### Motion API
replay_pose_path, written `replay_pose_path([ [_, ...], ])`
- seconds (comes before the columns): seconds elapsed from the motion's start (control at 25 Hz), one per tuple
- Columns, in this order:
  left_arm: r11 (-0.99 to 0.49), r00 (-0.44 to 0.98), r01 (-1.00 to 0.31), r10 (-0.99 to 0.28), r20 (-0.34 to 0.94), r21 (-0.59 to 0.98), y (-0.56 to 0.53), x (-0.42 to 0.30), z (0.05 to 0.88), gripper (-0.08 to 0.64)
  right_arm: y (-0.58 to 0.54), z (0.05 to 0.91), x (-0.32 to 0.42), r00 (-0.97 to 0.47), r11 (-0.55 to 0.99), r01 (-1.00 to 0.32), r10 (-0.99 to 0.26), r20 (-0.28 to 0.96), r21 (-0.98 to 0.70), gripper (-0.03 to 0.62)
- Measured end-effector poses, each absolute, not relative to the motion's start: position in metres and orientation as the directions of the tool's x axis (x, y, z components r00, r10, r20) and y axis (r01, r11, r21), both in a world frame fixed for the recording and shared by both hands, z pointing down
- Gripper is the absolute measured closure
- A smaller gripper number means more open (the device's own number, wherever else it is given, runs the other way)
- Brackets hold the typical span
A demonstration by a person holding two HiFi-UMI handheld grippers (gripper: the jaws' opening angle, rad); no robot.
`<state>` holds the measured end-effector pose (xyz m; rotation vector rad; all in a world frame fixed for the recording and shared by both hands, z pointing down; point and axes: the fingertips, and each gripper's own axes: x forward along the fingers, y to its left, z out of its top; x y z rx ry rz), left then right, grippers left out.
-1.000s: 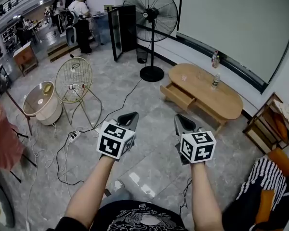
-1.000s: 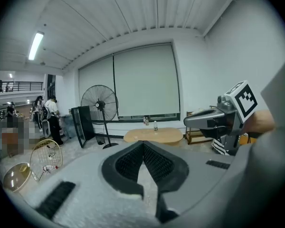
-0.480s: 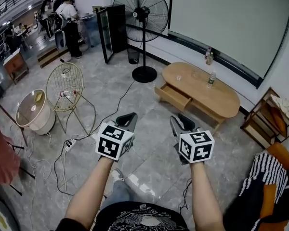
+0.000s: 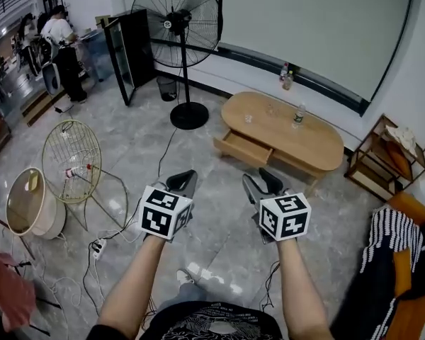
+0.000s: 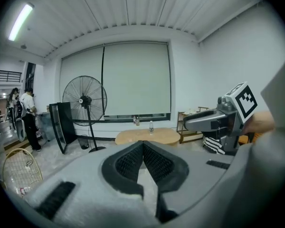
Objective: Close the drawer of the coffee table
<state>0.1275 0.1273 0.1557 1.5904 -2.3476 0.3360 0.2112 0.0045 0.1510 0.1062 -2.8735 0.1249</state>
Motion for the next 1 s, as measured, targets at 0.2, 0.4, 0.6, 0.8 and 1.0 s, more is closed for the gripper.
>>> replay_pose_path([
  [0.2, 0.288, -0.279, -0.957, -0.888, 0.366, -0.030, 0.125, 0.063, 0.152, 0.558, 0.003, 0.145, 0.160, -0.952, 0.980, -0.178, -0.149, 0.269, -0.087, 0.379],
  [0.4, 0.215, -0.211, -0.976, -0.906, 0.367, -0.030, 0.118, 0.021, 0.154, 0.558, 0.003, 0.145, 0.128, -0.935, 0.963, -0.255, -0.222, 0.276, -0.089, 0.356],
  [0.6, 0.160, -0.159, -0.987, -0.919, 0.361, -0.028, 0.115, -0.011, 0.151, 0.557, 0.005, 0.143, 0.100, -0.923, 0.946, -0.309, -0.272, 0.271, -0.101, 0.337],
  [0.8, 0.122, -0.121, -0.992, -0.930, 0.348, -0.020, 0.110, -0.029, 0.152, 0.557, 0.004, 0.147, 0.086, -0.907, 0.932, -0.351, -0.315, 0.280, -0.087, 0.310],
  [1.0, 0.128, -0.125, -0.992, -0.936, 0.328, -0.013, 0.102, -0.044, 0.157, 0.557, -0.006, 0.154, 0.076, -0.899, 0.923, -0.376, -0.341, 0.275, -0.084, 0.288],
])
